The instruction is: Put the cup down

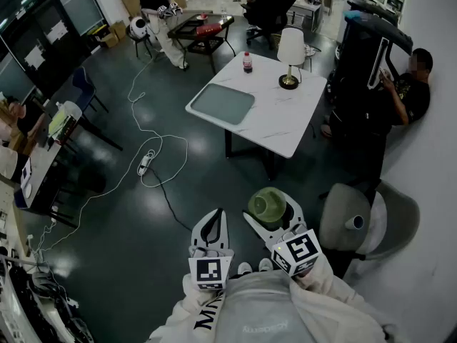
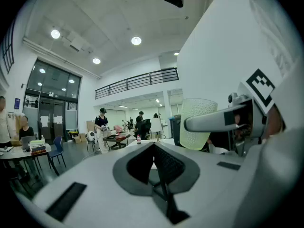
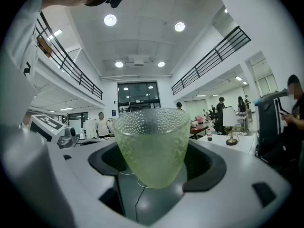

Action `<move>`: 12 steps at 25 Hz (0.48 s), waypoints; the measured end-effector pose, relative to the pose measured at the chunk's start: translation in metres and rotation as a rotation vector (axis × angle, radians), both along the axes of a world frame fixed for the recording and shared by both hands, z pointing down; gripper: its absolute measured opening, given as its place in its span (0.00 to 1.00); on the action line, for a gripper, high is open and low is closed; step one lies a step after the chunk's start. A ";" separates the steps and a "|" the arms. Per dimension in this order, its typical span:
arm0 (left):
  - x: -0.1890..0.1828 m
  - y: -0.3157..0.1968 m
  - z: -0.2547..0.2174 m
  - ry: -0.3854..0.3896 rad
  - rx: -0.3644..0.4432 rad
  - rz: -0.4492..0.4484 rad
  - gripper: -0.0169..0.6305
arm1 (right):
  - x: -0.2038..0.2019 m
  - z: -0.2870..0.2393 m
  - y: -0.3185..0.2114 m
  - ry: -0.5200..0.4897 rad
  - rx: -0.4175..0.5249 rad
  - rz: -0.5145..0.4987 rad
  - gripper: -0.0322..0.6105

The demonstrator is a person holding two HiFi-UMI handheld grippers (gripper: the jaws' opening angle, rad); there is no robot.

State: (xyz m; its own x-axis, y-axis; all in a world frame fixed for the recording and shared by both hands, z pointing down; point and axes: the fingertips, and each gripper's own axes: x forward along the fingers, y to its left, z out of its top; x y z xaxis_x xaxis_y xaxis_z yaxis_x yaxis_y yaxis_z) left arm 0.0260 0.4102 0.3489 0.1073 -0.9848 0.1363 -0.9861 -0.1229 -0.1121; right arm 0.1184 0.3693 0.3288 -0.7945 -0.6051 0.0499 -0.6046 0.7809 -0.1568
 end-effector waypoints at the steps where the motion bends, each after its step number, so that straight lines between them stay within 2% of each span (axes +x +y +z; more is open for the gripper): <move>1: -0.003 0.001 -0.001 -0.001 0.001 -0.008 0.04 | 0.001 0.000 0.000 0.001 0.005 0.002 0.63; 12: -0.016 -0.004 -0.002 -0.013 0.004 -0.058 0.04 | 0.017 0.001 -0.015 0.002 0.010 0.043 0.63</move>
